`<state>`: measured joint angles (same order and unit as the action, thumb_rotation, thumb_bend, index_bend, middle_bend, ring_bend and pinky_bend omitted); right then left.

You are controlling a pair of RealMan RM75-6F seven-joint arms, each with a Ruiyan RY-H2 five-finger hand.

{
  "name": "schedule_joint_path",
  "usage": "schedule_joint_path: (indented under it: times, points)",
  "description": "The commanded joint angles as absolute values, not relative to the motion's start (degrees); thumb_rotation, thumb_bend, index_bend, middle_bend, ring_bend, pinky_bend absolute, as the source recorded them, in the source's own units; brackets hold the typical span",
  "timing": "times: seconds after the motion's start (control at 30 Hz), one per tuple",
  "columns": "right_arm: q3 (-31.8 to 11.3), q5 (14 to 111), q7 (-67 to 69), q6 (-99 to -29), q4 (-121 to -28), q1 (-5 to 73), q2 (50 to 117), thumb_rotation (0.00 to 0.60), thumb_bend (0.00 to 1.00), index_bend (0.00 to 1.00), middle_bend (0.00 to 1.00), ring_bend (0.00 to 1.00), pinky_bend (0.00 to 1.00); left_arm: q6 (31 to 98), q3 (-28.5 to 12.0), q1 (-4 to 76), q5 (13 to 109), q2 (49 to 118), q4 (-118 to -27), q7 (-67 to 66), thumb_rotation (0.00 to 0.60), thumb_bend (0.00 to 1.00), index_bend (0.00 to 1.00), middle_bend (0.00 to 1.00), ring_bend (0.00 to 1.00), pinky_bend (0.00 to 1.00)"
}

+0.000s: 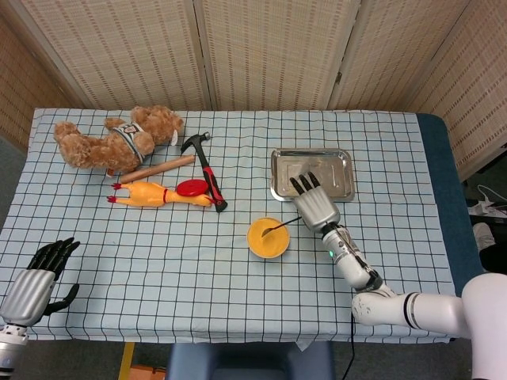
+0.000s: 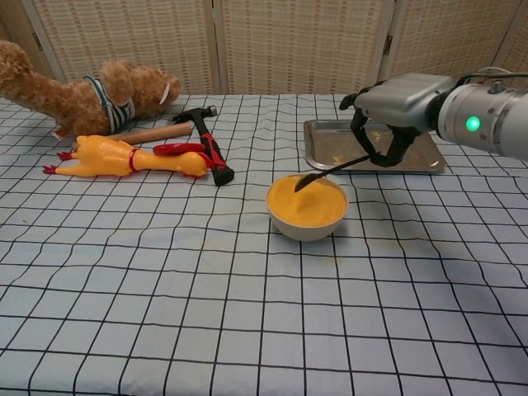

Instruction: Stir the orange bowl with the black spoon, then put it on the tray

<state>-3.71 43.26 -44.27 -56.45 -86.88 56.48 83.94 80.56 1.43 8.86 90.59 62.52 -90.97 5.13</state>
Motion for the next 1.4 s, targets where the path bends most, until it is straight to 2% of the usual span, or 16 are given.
schedule_joint_path:
  times: [0.03,0.2,0.33,0.53,0.7,0.97,1.03,1.1,1.2,1.27,1.33,1.4]
  points:
    - [-4.05,45.67,-42.63,-58.20,-84.48,55.24,86.12,0.600,0.68,0.82,0.05,0.00,0.00,80.47,1.37,8.90,90.44,62.58,-90.90,5.11,0.600,0.42,0.00,0.00,0.00,0.08]
    - [-3.90,46.46,-40.44,-58.27,-81.45,53.84,88.20,0.600,0.68,0.82,0.05,0.00,0.00,80.24,1.38,8.97,90.33,62.66,-90.77,5.17,0.600,0.42,0.00,0.00,0.00,0.08]
    - [-5.90,46.16,-37.00,-57.02,-76.26,53.22,90.00,0.600,0.68,0.81,0.05,0.00,0.00,80.16,1.32,9.02,90.17,62.60,-90.79,5.27,0.600,0.42,0.00,0.00,0.00,0.08]
    - [-10.05,39.43,-35.64,-52.58,-63.27,53.60,93.35,0.600,0.68,0.81,0.05,0.00,0.00,79.86,1.35,9.12,90.05,62.59,-90.67,5.44,0.600,0.42,0.00,0.00,0.00,0.08]
    - [-12.26,35.75,-34.53,-47.13,-49.65,54.35,98.78,0.600,0.68,0.81,0.05,0.00,0.00,79.57,1.30,9.25,89.86,62.75,-90.57,5.27,0.600,0.42,0.00,0.00,0.00,0.08]
    - [-14.95,35.63,-32.42,-38.71,-30.84,56.71,107.94,0.600,0.68,0.77,0.05,0.00,0.00,78.46,1.04,9.63,88.79,63.18,-90.14,4.73,0.600,0.42,0.00,0.00,0.00,0.08]
    - [-15.72,36.02,-31.27,-36.94,-28.31,57.12,109.31,0.600,0.68,0.71,0.05,0.00,0.00,78.43,1.00,9.66,88.70,63.25,-90.05,4.65,0.600,0.42,0.00,0.00,0.00,0.08]
    - [-16.31,36.70,-30.42,-35.46,-25.87,57.47,110.66,0.600,0.68,0.57,0.05,0.00,0.00,78.39,0.97,9.67,88.60,63.30,-90.07,4.62,0.600,0.42,0.00,0.00,0.00,0.08]
    - [-17.17,37.38,-29.96,-33.81,-23.78,57.79,111.68,0.600,0.66,0.20,0.05,0.00,0.00,78.34,0.95,9.67,88.49,63.24,-90.17,4.59,0.600,0.42,0.00,0.00,0.00,0.08]
    - [-17.82,38.11,-29.21,-33.56,-23.94,57.76,111.37,0.600,0.59,0.05,0.05,0.00,0.00,78.43,0.95,9.65,88.53,63.23,-90.22,4.56,0.600,0.42,0.00,0.00,0.00,0.08]
    - [-18.29,39.00,-28.30,-34.13,-25.23,57.41,110.42,0.600,0.51,0.00,0.05,0.00,0.00,78.57,1.01,9.58,88.65,63.18,-90.26,4.61,0.600,0.42,0.00,0.00,0.00,0.08]
    - [-18.65,40.16,-27.26,-35.40,-28.16,56.53,108.45,0.600,0.45,0.00,0.05,0.00,0.00,78.77,1.11,9.52,88.91,63.11,-90.29,4.70,0.600,0.42,0.00,0.00,0.00,0.08]
